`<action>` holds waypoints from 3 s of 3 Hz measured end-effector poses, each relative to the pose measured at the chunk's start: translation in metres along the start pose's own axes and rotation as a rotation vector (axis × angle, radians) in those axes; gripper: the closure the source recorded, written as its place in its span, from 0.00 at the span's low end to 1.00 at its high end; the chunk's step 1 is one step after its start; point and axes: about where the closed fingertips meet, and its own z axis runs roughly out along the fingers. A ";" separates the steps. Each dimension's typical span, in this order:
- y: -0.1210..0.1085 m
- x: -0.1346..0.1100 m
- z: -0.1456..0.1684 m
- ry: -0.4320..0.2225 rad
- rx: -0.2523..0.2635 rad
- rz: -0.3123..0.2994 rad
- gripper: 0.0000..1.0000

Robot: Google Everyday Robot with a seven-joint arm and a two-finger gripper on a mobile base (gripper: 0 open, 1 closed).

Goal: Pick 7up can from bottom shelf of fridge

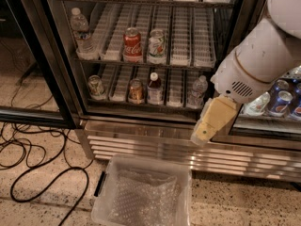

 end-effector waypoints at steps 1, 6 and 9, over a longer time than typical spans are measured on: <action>0.000 0.000 0.000 0.000 0.000 0.000 0.00; 0.042 -0.060 0.167 -0.085 -0.088 0.076 0.00; 0.089 -0.114 0.304 -0.187 -0.137 0.222 0.00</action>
Offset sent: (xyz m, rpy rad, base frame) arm -0.0052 0.0528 -0.0579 0.0912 -0.0446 -0.0197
